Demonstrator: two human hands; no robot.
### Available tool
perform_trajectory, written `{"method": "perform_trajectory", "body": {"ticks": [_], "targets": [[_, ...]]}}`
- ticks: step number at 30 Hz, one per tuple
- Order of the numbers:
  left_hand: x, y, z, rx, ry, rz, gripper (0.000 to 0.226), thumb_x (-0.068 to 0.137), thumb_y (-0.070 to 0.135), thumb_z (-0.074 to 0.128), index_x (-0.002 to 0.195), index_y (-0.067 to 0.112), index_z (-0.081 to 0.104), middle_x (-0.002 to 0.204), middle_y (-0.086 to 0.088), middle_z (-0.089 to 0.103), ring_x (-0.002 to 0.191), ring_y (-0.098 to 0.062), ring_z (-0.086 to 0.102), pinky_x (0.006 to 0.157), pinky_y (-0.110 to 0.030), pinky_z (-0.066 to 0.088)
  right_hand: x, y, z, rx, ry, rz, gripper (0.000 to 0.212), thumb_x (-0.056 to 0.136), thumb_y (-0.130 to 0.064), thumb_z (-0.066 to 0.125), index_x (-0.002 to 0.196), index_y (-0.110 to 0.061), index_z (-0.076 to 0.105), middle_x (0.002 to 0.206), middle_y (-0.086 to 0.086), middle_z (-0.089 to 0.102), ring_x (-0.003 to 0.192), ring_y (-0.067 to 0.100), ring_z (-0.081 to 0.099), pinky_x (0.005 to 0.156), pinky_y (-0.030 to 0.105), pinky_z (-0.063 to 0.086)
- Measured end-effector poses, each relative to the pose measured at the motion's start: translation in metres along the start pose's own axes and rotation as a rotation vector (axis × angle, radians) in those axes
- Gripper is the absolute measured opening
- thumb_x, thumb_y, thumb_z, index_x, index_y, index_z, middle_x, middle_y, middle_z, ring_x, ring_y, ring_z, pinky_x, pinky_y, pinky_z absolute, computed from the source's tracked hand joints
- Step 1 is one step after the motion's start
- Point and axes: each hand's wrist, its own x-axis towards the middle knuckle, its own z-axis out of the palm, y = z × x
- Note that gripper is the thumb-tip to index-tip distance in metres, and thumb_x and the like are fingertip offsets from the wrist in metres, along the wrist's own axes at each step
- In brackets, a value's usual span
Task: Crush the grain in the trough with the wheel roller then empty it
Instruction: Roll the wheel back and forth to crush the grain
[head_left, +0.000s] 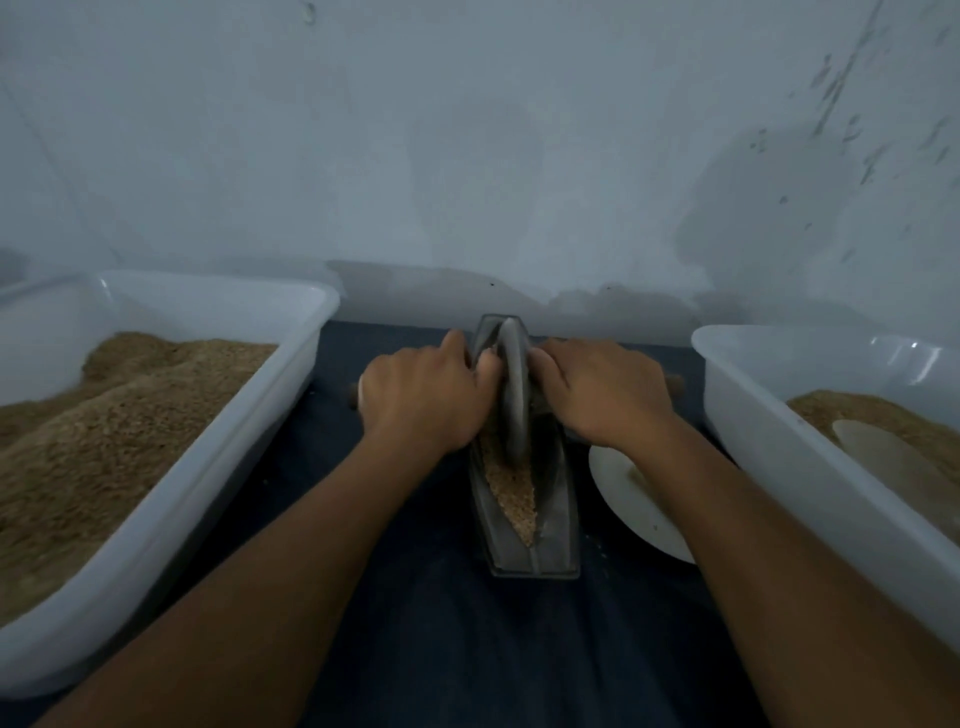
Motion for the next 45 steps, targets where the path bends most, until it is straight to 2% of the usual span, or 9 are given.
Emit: {"method": "perform_trajectory", "body": {"ticks": [4, 8, 13, 17, 24, 32, 36, 42, 45], "targets": [[-0.007, 0.000, -0.004, 0.023, 0.019, 0.044, 0.051, 0.092, 0.061, 0.008, 0.081, 0.027, 0.044, 0.064, 0.001, 0.047, 0.059, -0.025, 0.045, 0.061, -0.038, 0.033, -0.011, -0.001, -0.003, -0.025, 0.038, -0.021, 0.045, 0.102, -0.052, 0.014, 0.090, -0.032, 0.053, 0.091, -0.004, 0.062, 0.087, 0.026, 0.060, 0.064, 0.036, 0.031], [-0.012, -0.004, -0.006, -0.018, -0.010, 0.061, 0.051, 0.092, 0.064, 0.006, 0.077, 0.030, 0.039, 0.061, 0.005, 0.048, 0.051, -0.017, 0.039, 0.054, -0.035, 0.028, -0.016, -0.002, -0.009, -0.011, 0.013, -0.066, 0.048, 0.102, -0.054, 0.014, 0.096, -0.033, 0.057, 0.099, -0.004, 0.065, 0.092, 0.025, 0.060, 0.067, 0.037, 0.034], [-0.015, -0.004, -0.008, -0.048, 0.020, 0.033, 0.049, 0.094, 0.068, 0.014, 0.094, 0.024, 0.035, 0.066, 0.003, 0.059, 0.058, -0.022, 0.058, 0.058, -0.037, 0.044, -0.015, 0.002, -0.016, 0.101, -0.082, -0.044, 0.050, 0.098, -0.062, 0.014, 0.106, -0.035, 0.055, 0.100, -0.004, 0.062, 0.093, 0.021, 0.061, 0.075, 0.039, 0.049], [-0.015, -0.002, -0.010, -0.044, 0.068, 0.046, 0.046, 0.096, 0.065, 0.018, 0.100, 0.022, 0.036, 0.067, 0.000, 0.063, 0.057, -0.024, 0.060, 0.057, -0.037, 0.049, -0.017, 0.002, -0.013, 0.062, -0.012, -0.003, 0.048, 0.099, -0.064, 0.018, 0.084, -0.030, 0.048, 0.078, -0.008, 0.056, 0.072, 0.019, 0.055, 0.056, 0.032, 0.038], [-0.011, -0.002, -0.017, -0.040, 0.068, 0.075, 0.054, 0.092, 0.071, 0.019, 0.099, 0.025, 0.047, 0.072, 0.004, 0.062, 0.064, -0.022, 0.059, 0.056, -0.034, 0.041, -0.016, -0.001, -0.013, 0.027, 0.114, 0.135, 0.059, 0.095, -0.064, 0.024, 0.061, -0.022, 0.048, 0.055, -0.007, 0.050, 0.050, 0.013, 0.044, 0.046, 0.025, 0.024], [0.001, -0.010, -0.037, -0.043, -0.194, 0.066, 0.065, 0.077, 0.079, 0.017, 0.071, 0.025, 0.051, 0.065, 0.004, 0.058, 0.061, -0.018, 0.055, 0.060, -0.036, 0.040, -0.013, -0.003, -0.035, 0.257, -0.325, 0.120, 0.071, 0.097, -0.067, 0.021, 0.067, -0.016, 0.062, 0.054, 0.001, 0.066, 0.046, 0.014, 0.062, 0.057, 0.033, 0.051], [0.001, -0.003, -0.040, -0.001, -0.304, 0.092, 0.064, 0.078, 0.076, 0.018, 0.073, 0.024, 0.055, 0.067, 0.005, 0.059, 0.064, -0.016, 0.055, 0.060, -0.035, 0.034, -0.017, -0.002, -0.047, 0.328, -0.528, 0.090, 0.069, 0.102, -0.058, 0.021, 0.081, -0.010, 0.067, 0.062, 0.003, 0.071, 0.048, 0.012, 0.065, 0.054, 0.026, 0.042], [0.001, -0.003, -0.044, -0.059, -0.474, 0.129, 0.070, 0.072, 0.073, 0.014, 0.072, 0.021, 0.061, 0.046, 0.009, 0.061, 0.065, -0.018, 0.061, 0.071, -0.040, 0.045, -0.018, -0.002, -0.055, 0.276, -0.517, 0.021, 0.065, 0.102, -0.059, 0.021, 0.088, -0.014, 0.065, 0.071, 0.005, 0.073, 0.053, 0.009, 0.066, 0.063, 0.028, 0.047], [0.002, -0.006, -0.038, -0.013, -0.471, 0.158, 0.071, 0.067, 0.072, 0.012, 0.081, 0.020, 0.059, 0.062, 0.003, 0.062, 0.067, -0.019, 0.059, 0.068, -0.040, 0.045, -0.017, -0.002, -0.054, 0.231, -0.482, 0.010, 0.059, 0.102, -0.060, 0.021, 0.087, -0.020, 0.062, 0.073, 0.002, 0.071, 0.062, 0.011, 0.066, 0.066, 0.028, 0.046]]}}
